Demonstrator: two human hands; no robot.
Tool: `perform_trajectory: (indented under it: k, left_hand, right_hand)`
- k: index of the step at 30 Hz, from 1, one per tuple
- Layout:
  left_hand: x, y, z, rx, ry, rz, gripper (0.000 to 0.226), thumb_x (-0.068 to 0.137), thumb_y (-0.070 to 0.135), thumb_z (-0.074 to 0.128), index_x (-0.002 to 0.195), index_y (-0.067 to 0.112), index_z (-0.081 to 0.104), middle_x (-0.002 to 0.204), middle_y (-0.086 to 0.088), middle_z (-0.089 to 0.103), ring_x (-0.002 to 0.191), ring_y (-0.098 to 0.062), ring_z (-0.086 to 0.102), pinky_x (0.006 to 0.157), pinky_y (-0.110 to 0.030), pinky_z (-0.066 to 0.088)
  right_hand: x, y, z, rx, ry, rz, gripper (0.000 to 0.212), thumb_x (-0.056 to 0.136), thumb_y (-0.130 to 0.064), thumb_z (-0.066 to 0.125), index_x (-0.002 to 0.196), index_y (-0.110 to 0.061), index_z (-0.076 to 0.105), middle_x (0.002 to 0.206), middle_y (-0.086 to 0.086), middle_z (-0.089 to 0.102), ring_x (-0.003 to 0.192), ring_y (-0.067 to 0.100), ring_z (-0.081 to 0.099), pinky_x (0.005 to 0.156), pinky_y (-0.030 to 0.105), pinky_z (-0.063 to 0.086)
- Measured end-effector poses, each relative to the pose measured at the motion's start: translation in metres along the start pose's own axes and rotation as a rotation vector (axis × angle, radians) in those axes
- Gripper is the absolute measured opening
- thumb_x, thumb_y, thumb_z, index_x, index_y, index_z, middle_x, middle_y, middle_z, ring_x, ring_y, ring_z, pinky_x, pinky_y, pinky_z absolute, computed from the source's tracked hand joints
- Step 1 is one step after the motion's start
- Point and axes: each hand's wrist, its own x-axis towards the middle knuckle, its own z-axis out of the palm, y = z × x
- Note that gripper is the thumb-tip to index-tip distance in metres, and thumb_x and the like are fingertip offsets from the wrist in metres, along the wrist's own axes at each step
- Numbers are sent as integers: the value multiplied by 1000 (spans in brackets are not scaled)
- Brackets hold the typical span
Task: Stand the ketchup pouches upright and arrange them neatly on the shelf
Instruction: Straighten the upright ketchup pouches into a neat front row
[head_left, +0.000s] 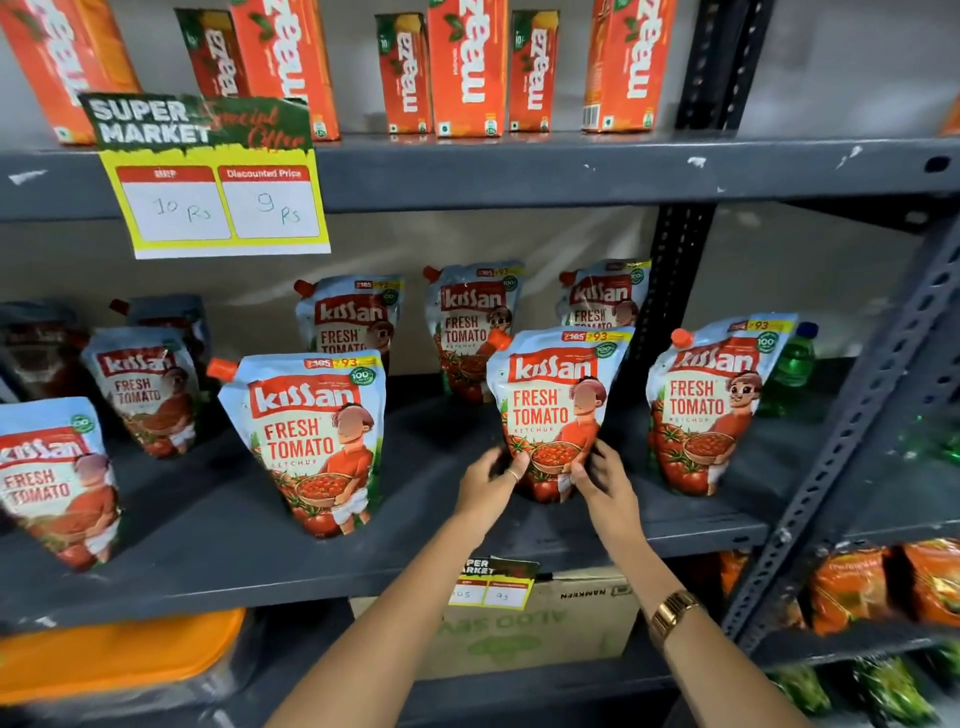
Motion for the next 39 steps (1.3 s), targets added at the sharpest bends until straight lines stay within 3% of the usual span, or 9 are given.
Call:
perform_trajectory:
  k: [5,11,15,23,27,31,34,39]
  left_hand:
    - [-2,-5,-11,1,35,0,51,87,36,57,132,14,48,138,-5,52,125,-21,48,102,-33,38]
    - [-11,-17,-28,-37,106,30,38,85,31,61,117,12,60,122,-8,64,106,-15,57,92,-28,45]
    - [-19,-24,-34,-83,130,50,34,84,31,62,112,12,62,114,-5,66,104,-15,58,89,-27,45]
    - [-24,-27,-35,-92,119,60,36,83,32,62,112,10,61,115,-7,66,109,-19,58,99,-38,47]
    - [-23,-32,-37,-126,113,75,37,84,28,63,116,12,59,111,-1,64,105,-13,57,88,-24,46]
    - [-26,-34,-35,-219,166,83,28,83,23,64,110,13,61,102,4,64,95,-7,59,76,-11,44]
    - [-27,-34,-36,-256,182,73,18,83,20,64,101,19,61,97,7,64,95,-9,58,79,-14,45]
    - [-31,-33,-41,-266,172,65,20,83,19,64,103,15,60,106,-2,63,99,-13,57,87,-24,44]
  right_hand:
    - [1,5,-5,7,-80,-6,48,87,-21,59,132,-18,42,131,12,52,120,24,48,104,40,39]
    - [-2,5,-4,17,-190,-20,43,85,-11,61,125,-18,49,115,8,57,108,18,53,93,30,41]
    - [-2,3,-2,21,-219,-23,39,83,-6,62,120,-18,53,107,7,60,104,18,55,92,30,42]
    - [-3,1,2,54,-142,-24,30,80,2,63,104,-17,61,97,7,65,95,20,60,87,30,45]
    - [-3,1,4,67,-54,-21,33,80,2,63,113,-4,59,107,8,63,98,19,59,91,31,44]
    - [-5,-1,0,129,59,-4,33,81,-1,63,114,-2,58,111,7,62,102,17,57,90,26,42]
    - [-6,-2,-1,130,88,-6,28,81,-5,63,109,-6,61,109,8,62,100,16,57,85,20,42]
    - [-6,-1,2,70,108,9,29,82,-6,63,111,-6,60,110,9,62,102,18,57,95,31,43]
